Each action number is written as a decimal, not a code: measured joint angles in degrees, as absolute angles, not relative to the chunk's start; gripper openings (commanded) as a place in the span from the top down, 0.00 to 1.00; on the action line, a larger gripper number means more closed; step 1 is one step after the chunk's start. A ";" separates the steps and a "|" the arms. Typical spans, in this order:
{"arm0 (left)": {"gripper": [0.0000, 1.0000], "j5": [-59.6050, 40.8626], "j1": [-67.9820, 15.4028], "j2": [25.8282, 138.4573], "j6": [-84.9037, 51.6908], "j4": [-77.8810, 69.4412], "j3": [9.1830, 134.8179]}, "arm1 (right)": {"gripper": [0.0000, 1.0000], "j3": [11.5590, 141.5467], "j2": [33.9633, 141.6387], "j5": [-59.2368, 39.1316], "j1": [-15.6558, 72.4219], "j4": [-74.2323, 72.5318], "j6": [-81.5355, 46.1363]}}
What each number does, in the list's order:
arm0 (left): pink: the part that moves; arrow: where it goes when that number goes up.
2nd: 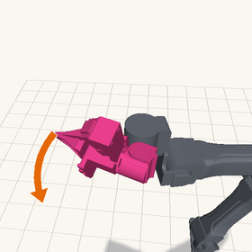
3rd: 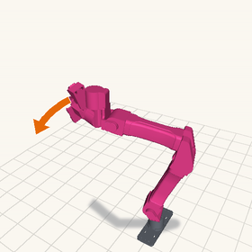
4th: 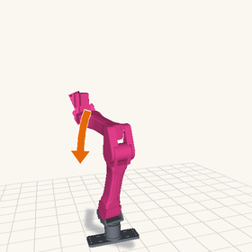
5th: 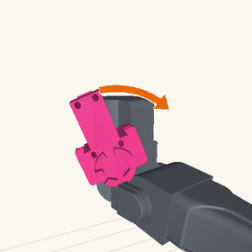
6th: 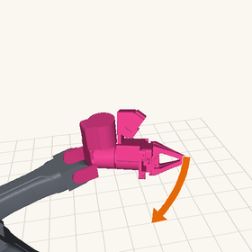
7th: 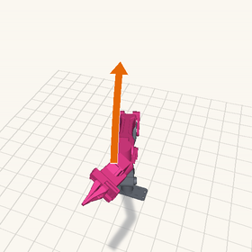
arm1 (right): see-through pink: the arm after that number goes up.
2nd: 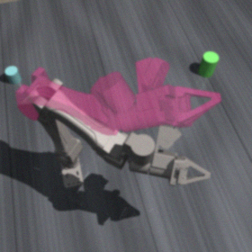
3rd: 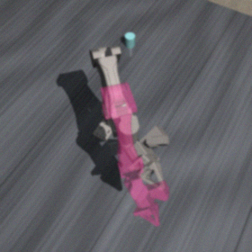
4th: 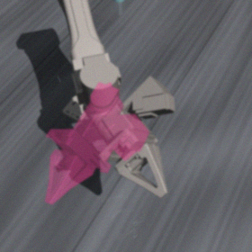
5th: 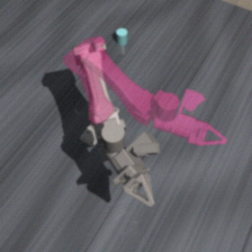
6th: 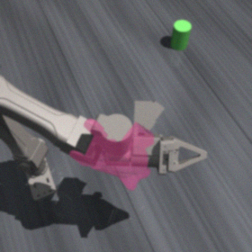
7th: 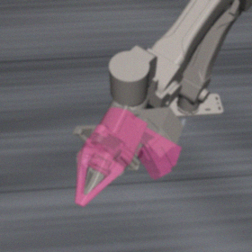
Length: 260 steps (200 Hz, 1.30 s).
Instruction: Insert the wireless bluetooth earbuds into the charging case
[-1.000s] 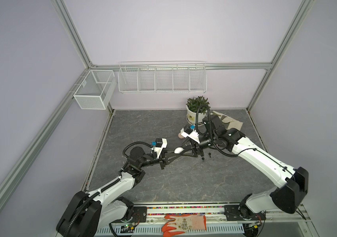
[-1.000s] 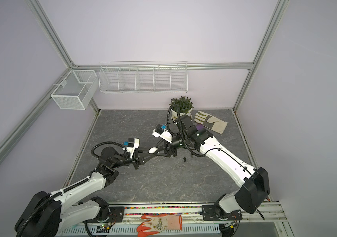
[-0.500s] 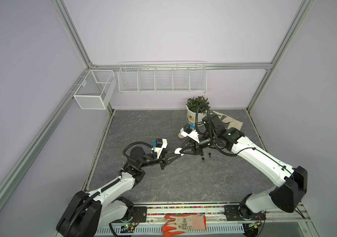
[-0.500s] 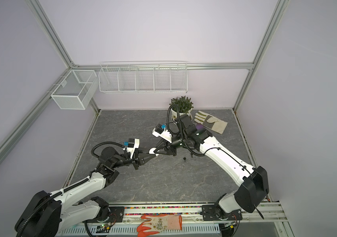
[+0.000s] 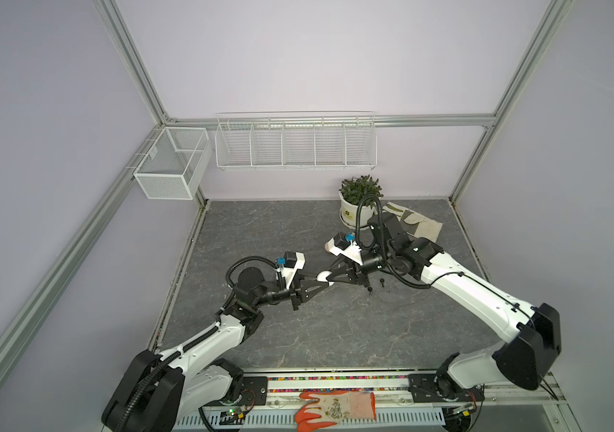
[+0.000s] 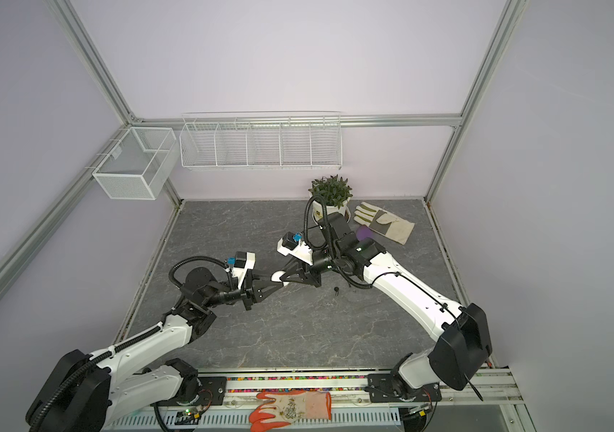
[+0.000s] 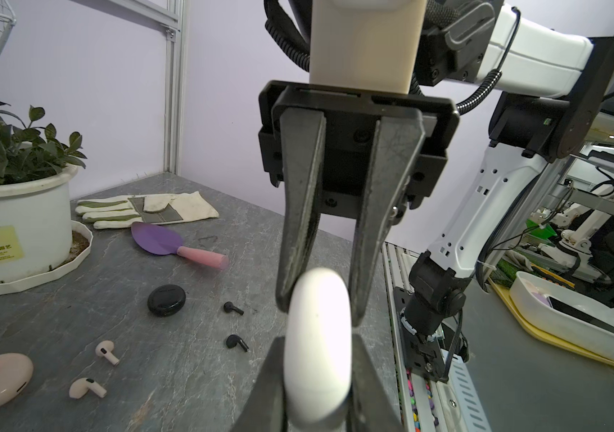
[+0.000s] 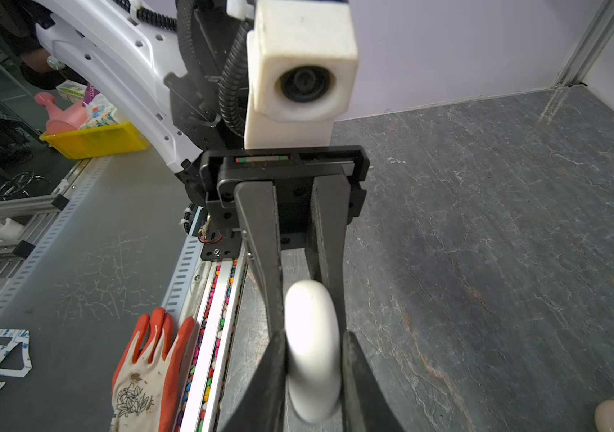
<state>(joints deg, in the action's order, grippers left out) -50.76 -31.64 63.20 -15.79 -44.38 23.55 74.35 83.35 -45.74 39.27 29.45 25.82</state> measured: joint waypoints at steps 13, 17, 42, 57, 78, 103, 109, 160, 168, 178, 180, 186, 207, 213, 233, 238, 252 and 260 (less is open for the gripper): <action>1.00 -50.46 -31.53 62.98 -15.81 -43.99 23.55 | 0.79 74.35 83.37 -45.01 39.46 29.12 26.39; 1.00 -50.35 -31.51 62.89 -15.81 -43.81 23.53 | 0.79 74.35 83.37 -44.77 39.53 29.04 26.52; 1.00 -49.47 -31.51 62.50 -15.81 -43.13 23.24 | 0.79 74.32 83.37 -43.24 40.03 28.75 27.44; 1.00 -49.19 -31.48 62.50 -15.81 -42.76 23.24 | 0.78 74.32 83.37 -42.39 40.23 28.62 27.79; 1.00 -48.73 -31.46 62.50 -15.81 -42.41 23.24 | 0.70 74.32 83.40 -41.52 40.40 28.42 28.21; 1.00 -47.81 -31.53 62.46 -15.84 -41.58 23.24 | 0.52 74.35 83.55 -39.86 40.95 27.40 28.75; 1.00 -47.44 -31.53 62.46 -15.81 -41.69 23.24 | 0.50 74.32 83.55 -39.55 41.08 27.40 28.71; 1.00 -45.60 -31.53 61.28 -15.79 -43.86 23.24 | 0.44 70.98 81.10 -40.88 40.49 26.39 23.97; 1.00 -45.43 -31.53 61.28 -15.79 -43.88 23.24 | 0.44 70.19 80.07 -41.98 39.94 25.61 22.72; 1.00 -45.41 -31.53 61.28 -15.79 -44.03 23.24 | 0.43 69.17 78.70 -43.27 39.11 24.27 21.12; 1.00 -45.41 -31.55 61.28 -15.79 -44.07 23.24 | 0.43 68.88 78.35 -43.66 38.89 23.86 20.56; 1.00 -45.41 -31.57 61.28 -15.79 -44.23 23.24 | 0.43 68.18 77.49 -44.62 38.41 22.79 19.55; 1.00 -45.15 -31.57 61.28 -15.81 -44.27 23.24 | 0.43 65.91 75.24 -47.42 37.21 18.74 16.03; 1.00 -45.08 -31.57 61.28 -15.79 -44.27 23.24 | 0.43 65.56 75.05 -48.03 37.12 17.72 15.11; 1.00 -45.01 -31.57 61.28 -15.79 -44.27 23.24 | 0.43 64.62 75.29 -49.60 36.93 13.69 11.77; 1.00 -45.01 -31.57 61.28 -15.81 -44.29 23.24 | 0.42 64.45 75.40 -49.84 36.88 12.69 10.90; 1.00 -45.01 -31.57 61.28 -15.81 -44.31 23.24 | 0.41 63.83 75.92 -50.61 36.82 9.43 8.12; 1.00 -45.01 -31.57 61.28 -15.81 -44.38 23.24 | 0.41 63.46 76.16 -50.81 36.82 7.73 6.63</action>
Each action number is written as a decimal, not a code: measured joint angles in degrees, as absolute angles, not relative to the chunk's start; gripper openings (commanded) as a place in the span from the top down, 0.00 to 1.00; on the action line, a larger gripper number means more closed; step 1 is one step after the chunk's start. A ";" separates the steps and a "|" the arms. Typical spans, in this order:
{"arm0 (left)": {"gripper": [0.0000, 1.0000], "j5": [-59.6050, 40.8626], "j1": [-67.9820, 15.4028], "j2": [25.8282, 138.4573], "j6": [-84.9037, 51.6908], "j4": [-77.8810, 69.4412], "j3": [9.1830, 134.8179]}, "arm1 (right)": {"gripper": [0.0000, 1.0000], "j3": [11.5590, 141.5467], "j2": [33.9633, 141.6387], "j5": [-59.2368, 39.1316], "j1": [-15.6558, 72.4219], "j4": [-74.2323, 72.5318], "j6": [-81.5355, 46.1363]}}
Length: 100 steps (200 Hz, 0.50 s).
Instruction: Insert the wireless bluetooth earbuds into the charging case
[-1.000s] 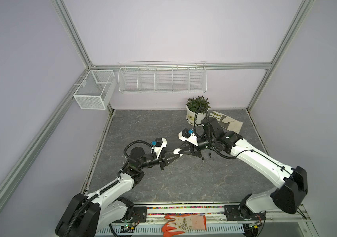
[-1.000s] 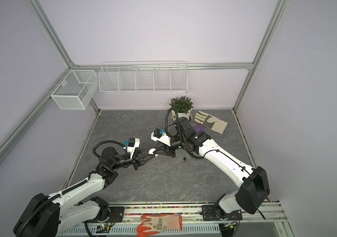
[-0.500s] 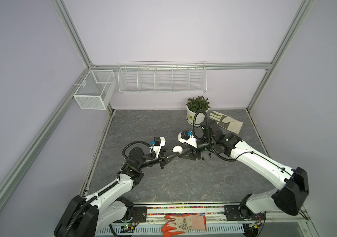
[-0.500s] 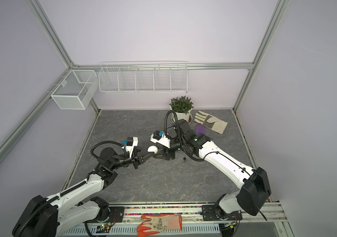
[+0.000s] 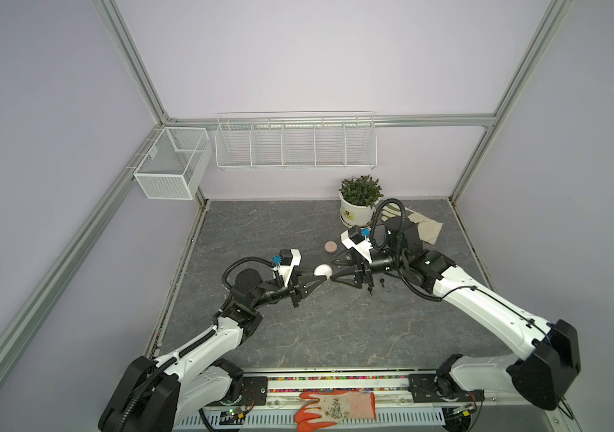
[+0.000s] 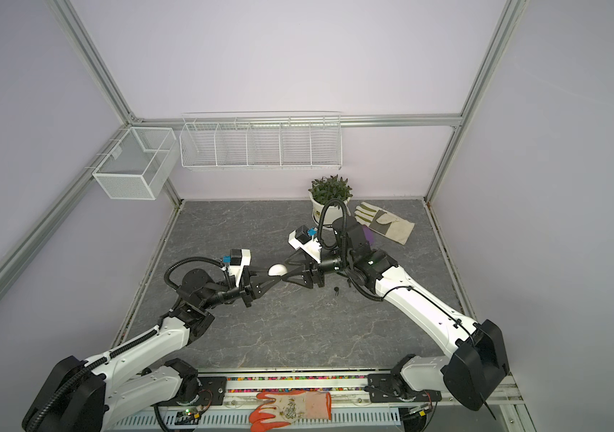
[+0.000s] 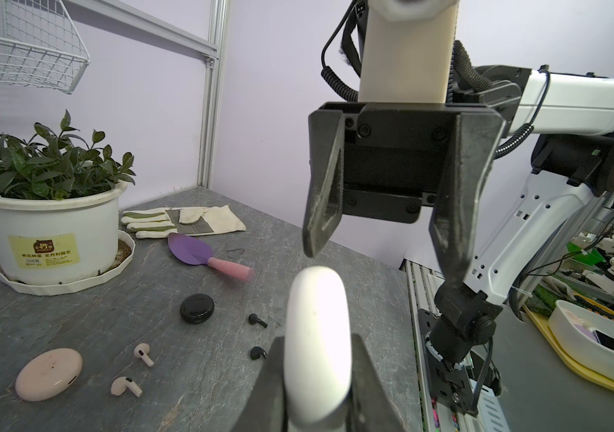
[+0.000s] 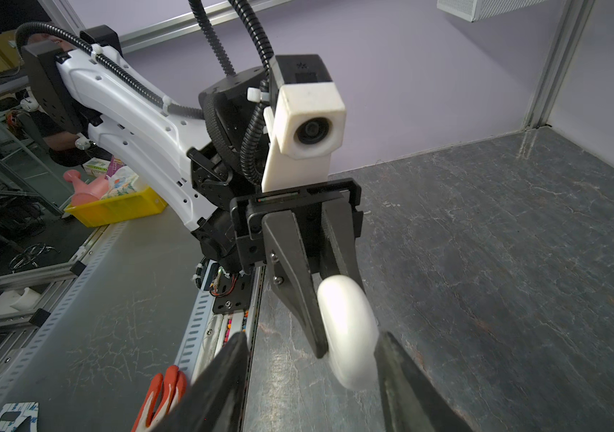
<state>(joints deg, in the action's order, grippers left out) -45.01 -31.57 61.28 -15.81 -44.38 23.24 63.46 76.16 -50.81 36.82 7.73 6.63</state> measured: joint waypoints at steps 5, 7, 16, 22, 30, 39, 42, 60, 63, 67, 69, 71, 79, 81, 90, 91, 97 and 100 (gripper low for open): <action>1.00 -44.99 -31.57 61.28 -15.81 -44.45 23.24 | 0.41 63.20 76.34 -50.92 36.82 6.74 5.76; 1.00 -45.01 -31.57 61.28 -15.81 -44.49 23.24 | 0.41 63.07 76.42 -50.98 36.82 6.31 5.19; 1.00 -45.01 -31.57 61.28 -15.81 -44.71 23.24 | 0.40 62.63 76.77 -51.13 36.82 4.47 3.29; 1.00 -44.99 -31.57 61.25 -15.84 -44.86 23.24 | 0.40 62.19 76.97 -51.16 36.82 3.03 2.15; 1.00 -44.99 -31.57 61.25 -15.84 -45.10 23.24 | 0.40 61.39 77.10 -51.24 36.82 1.13 0.45; 1.00 -44.97 -31.57 61.25 -15.84 -45.32 23.24 | 0.41 60.42 77.30 -51.48 36.80 -0.84 -1.21; 1.00 -44.97 -31.57 61.23 -15.84 -45.39 23.24 | 0.41 60.05 77.41 -51.59 36.80 -1.58 -1.93; 1.00 -44.95 -31.57 61.10 -15.84 -45.69 23.24 | 0.45 59.13 78.61 -52.31 36.80 -4.27 -4.62; 1.00 -44.93 -31.57 61.06 -15.84 -45.71 23.24 | 0.46 59.11 78.87 -52.47 36.77 -4.58 -5.06; 1.00 -44.93 -31.57 60.99 -15.84 -45.78 23.24 | 0.48 59.11 79.24 -52.58 36.77 -4.99 -5.43; 1.00 -44.93 -31.57 60.95 -15.84 -45.80 23.24 | 0.49 59.11 79.44 -52.71 36.77 -5.19 -5.65; 1.00 -44.93 -31.57 60.93 -15.84 -45.84 23.24 | 0.50 59.11 79.61 -52.77 36.77 -5.48 -5.98; 1.00 -44.86 -31.57 60.84 -15.84 -45.98 23.24 | 0.52 59.11 80.25 -53.08 36.77 -6.13 -6.61; 1.00 -44.84 -31.57 60.80 -15.84 -46.00 23.24 | 0.53 59.11 80.34 -53.15 36.77 -6.24 -6.61; 1.00 -44.82 -31.57 60.71 -15.84 -46.02 23.24 | 0.56 59.09 80.88 -53.67 36.77 -6.87 -7.29; 1.00 -44.80 -31.57 60.71 -15.84 -46.02 23.24 | 0.57 59.09 80.93 -53.67 36.77 -6.90 -7.44; 1.00 -44.80 -31.57 60.69 -15.81 -46.02 23.24 | 0.59 59.09 81.19 -54.02 36.77 -7.31 -7.66; 1.00 -44.80 -31.57 60.69 -15.84 -46.02 23.24 | 0.60 59.09 81.32 -54.13 36.77 -7.55 -7.75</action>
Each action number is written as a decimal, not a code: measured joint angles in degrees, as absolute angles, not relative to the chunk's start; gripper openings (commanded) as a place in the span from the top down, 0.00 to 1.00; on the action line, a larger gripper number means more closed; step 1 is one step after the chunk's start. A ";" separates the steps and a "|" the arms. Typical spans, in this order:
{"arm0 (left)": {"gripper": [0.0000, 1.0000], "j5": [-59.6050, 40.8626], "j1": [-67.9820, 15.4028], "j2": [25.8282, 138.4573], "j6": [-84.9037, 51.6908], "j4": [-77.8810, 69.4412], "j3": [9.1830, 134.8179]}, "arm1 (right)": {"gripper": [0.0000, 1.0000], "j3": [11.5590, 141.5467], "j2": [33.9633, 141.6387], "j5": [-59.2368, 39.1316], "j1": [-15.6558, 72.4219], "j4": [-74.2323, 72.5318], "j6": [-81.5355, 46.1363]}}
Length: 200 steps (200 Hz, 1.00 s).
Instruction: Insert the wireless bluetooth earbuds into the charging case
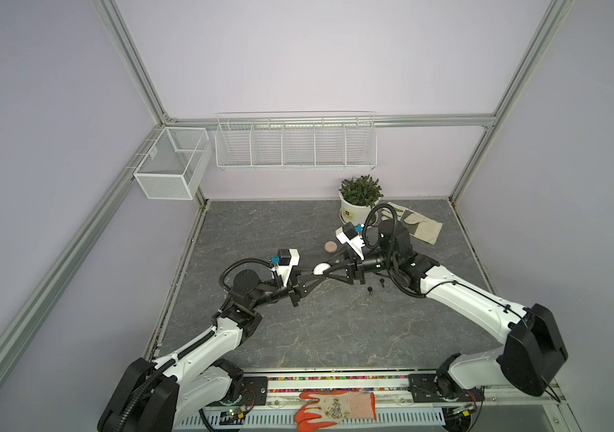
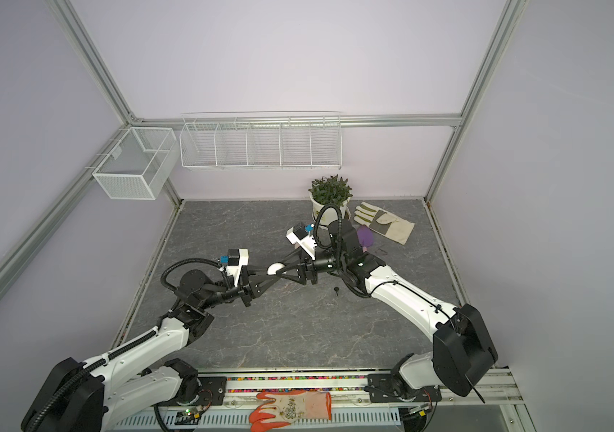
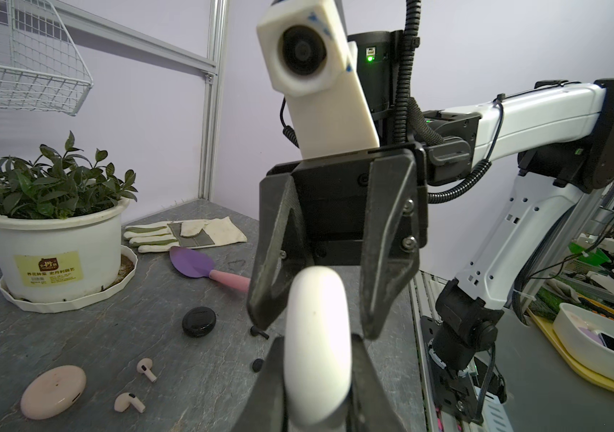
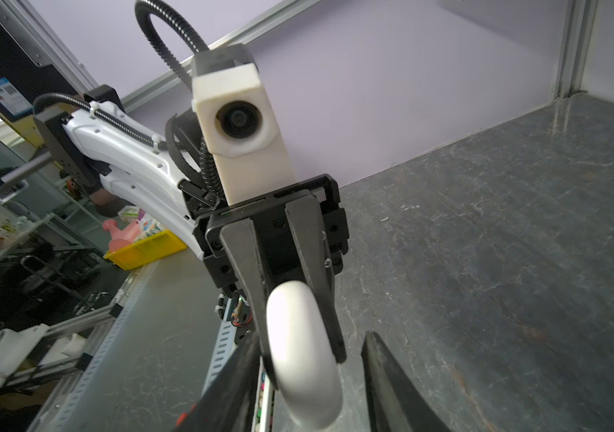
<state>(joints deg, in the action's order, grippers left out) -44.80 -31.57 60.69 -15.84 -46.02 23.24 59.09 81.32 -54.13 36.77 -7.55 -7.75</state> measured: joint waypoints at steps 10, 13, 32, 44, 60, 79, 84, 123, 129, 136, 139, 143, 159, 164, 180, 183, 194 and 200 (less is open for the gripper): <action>1.00 -44.75 -31.57 60.69 -15.84 -45.98 23.24 | 0.61 59.09 81.62 -54.76 36.77 -8.03 -8.23; 1.00 -44.75 -31.55 60.71 -15.84 -46.00 23.24 | 0.62 59.09 81.67 -54.89 36.77 -8.12 -8.51; 1.00 -44.60 -31.55 60.69 -15.81 -46.13 23.24 | 0.65 59.09 81.78 -55.51 36.77 -8.73 -8.95; 1.00 -44.60 -31.55 60.73 -15.81 -46.41 23.24 | 0.68 59.09 81.78 -55.59 36.77 -8.95 -9.06; 1.00 -44.60 -31.55 60.77 -16.01 -46.48 23.22 | 0.70 59.09 81.78 -55.81 36.77 -9.15 -8.93; 1.00 -44.62 -31.57 60.77 -16.56 -46.57 23.22 | 0.72 59.09 81.78 -55.94 36.75 -9.54 -8.54; 1.00 -44.60 -31.57 60.77 -16.80 -46.59 23.22 | 0.73 59.09 81.78 -56.01 36.75 -9.69 -8.47; 1.00 -43.88 -31.57 60.73 -17.61 -46.39 23.22 | 0.76 59.11 81.87 -55.57 36.73 -9.78 -6.61; 1.00 -43.68 -31.57 60.73 -17.78 -46.28 23.22 | 0.76 59.16 81.97 -55.42 36.73 -9.74 -6.15; 1.00 -43.35 -31.57 60.75 -17.98 -46.02 23.20 | 0.76 59.22 82.13 -55.27 36.73 -9.74 -5.67; 1.00 -43.29 -31.57 60.75 -18.04 -45.95 23.20 | 0.76 59.24 82.21 -55.20 36.73 -9.72 -5.50; 1.00 -43.22 -31.57 60.75 -18.22 -45.91 23.16 | 0.76 59.24 82.32 -55.13 36.73 -9.72 -5.26; 1.00 -42.87 -31.57 60.93 -18.50 -45.60 23.07 | 0.71 59.27 82.56 -54.98 36.73 -9.69 -4.47; 1.00 -42.85 -31.57 60.97 -18.55 -45.54 23.07 | 0.69 59.27 82.65 -54.98 36.73 -9.63 -4.40; 1.00 -42.26 -31.64 61.01 -18.31 -45.17 23.05 | 0.60 59.70 82.89 -54.57 36.73 -8.58 -4.27; 1.00 -42.00 -31.66 61.01 -18.15 -45.04 23.05 | 0.58 59.86 82.89 -54.46 36.73 -8.16 -4.21; 1.00 -41.28 -31.66 61.01 -17.91 -45.08 23.05 | 0.53 60.03 82.91 -54.17 36.82 -6.79 -4.05; 1.00 -40.75 -31.66 60.99 -17.74 -45.12 23.05 | 0.51 60.12 82.91 -54.24 36.84 -5.93 -3.81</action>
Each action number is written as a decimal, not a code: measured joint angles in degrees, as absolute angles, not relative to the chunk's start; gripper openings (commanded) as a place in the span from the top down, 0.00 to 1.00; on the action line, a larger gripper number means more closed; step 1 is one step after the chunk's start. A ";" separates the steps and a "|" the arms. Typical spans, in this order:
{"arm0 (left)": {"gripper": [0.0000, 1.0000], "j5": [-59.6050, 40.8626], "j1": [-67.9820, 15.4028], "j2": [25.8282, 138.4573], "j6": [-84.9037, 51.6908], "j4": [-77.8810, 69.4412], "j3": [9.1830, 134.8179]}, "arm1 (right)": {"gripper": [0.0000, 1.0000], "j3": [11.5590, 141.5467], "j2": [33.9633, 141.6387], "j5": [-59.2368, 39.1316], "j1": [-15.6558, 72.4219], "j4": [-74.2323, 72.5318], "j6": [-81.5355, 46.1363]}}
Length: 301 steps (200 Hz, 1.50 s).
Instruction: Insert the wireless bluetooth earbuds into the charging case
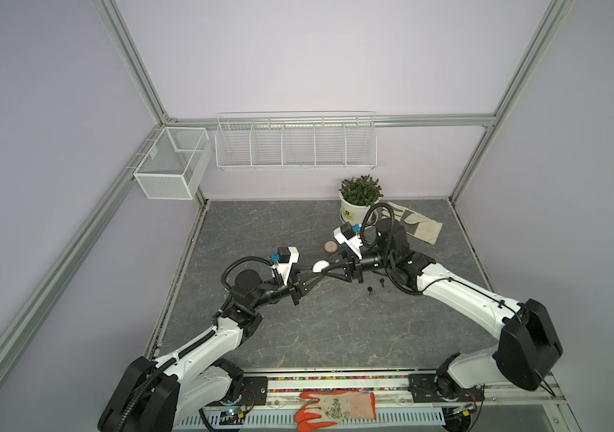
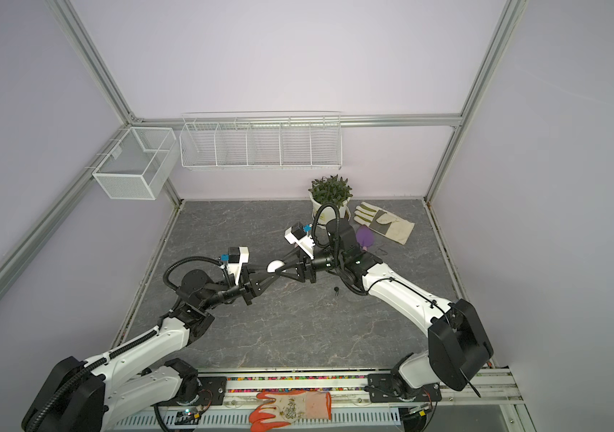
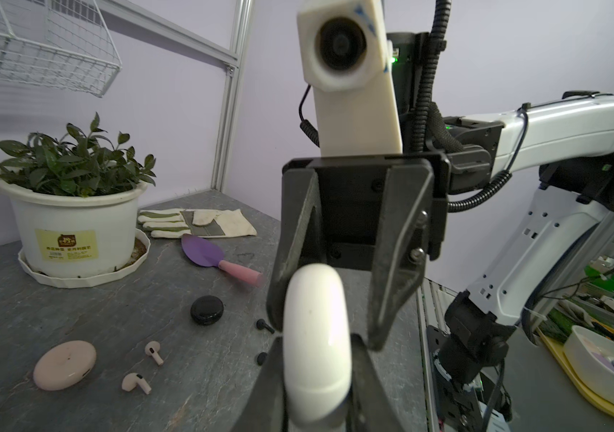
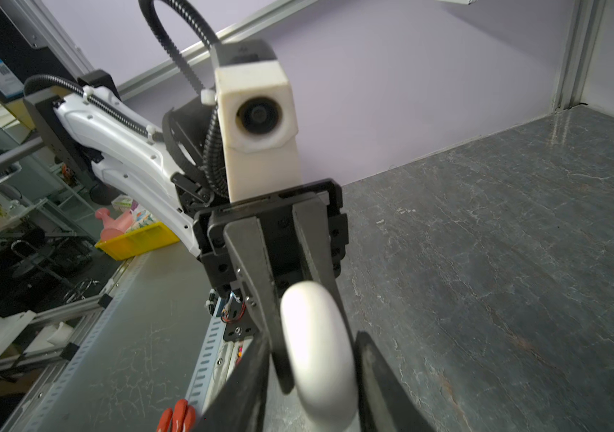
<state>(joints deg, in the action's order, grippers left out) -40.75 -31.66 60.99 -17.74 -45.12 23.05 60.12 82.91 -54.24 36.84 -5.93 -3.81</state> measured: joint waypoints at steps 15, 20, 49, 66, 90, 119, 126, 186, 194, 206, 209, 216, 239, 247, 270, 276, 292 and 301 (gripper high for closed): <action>1.00 -40.10 -31.66 60.99 -17.43 -45.04 23.05 | 0.48 60.16 82.81 -54.19 36.71 -3.99 -3.79; 1.00 -39.88 -31.66 60.99 -17.30 -45.06 23.05 | 0.48 60.16 82.72 -54.26 36.64 -3.57 -3.73; 1.00 -39.64 -31.68 60.75 -17.04 -45.12 23.03 | 0.47 60.42 81.60 -54.30 36.10 -1.80 -4.49; 1.00 -39.59 -31.68 60.62 -17.02 -45.30 23.03 | 0.49 60.97 81.43 -54.39 35.97 -1.50 -5.02; 1.00 -39.72 -31.68 60.53 -16.97 -45.63 23.03 | 0.53 61.23 81.43 -54.78 35.79 -1.72 -6.50; 1.00 -39.72 -31.68 60.12 -16.82 -45.87 23.03 | 0.56 62.19 81.82 -55.24 35.66 -2.13 -8.29; 1.00 -39.77 -31.68 60.10 -16.80 -46.00 23.03 | 0.56 62.35 81.84 -55.35 35.66 -2.26 -8.45; 1.00 -39.90 -31.68 60.27 -16.82 -46.46 23.03 | 0.57 62.81 82.00 -55.42 35.66 -4.14 -10.35; 1.00 -39.90 -31.68 60.29 -16.82 -46.44 23.03 | 0.58 62.92 82.17 -55.42 35.66 -4.21 -10.55; 1.00 -39.90 -31.68 60.27 -16.84 -46.41 23.03 | 0.61 63.13 82.56 -55.53 35.66 -4.60 -10.92; 1.00 -39.90 -31.68 60.27 -16.82 -46.39 23.03 | 0.61 63.16 82.63 -55.53 35.68 -4.73 -10.92; 1.00 -39.92 -31.68 60.27 -16.82 -46.39 23.03 | 0.63 63.20 82.76 -55.51 35.68 -4.84 -11.03; 1.00 -40.07 -31.68 60.20 -16.82 -46.41 23.03 | 0.67 63.22 82.89 -55.27 35.70 -4.97 -11.18; 1.00 -40.14 -31.68 60.20 -16.82 -46.41 23.03 | 0.68 63.24 82.96 -55.22 35.70 -4.99 -11.09; 1.00 -40.21 -31.66 60.20 -16.84 -46.28 23.03 | 0.71 63.24 83.07 -55.02 35.70 -4.97 -10.39; 1.00 -40.25 -31.68 60.20 -16.86 -46.22 23.03 | 0.72 63.24 83.07 -54.98 35.70 -4.97 -10.13; 1.00 -40.32 -31.66 60.20 -16.86 -46.00 23.03 | 0.72 63.24 83.07 -54.87 35.75 -4.89 -8.95; 1.00 -40.32 -31.66 60.20 -16.86 -45.93 23.03 | 0.72 63.24 83.07 -54.74 35.77 -4.69 -8.19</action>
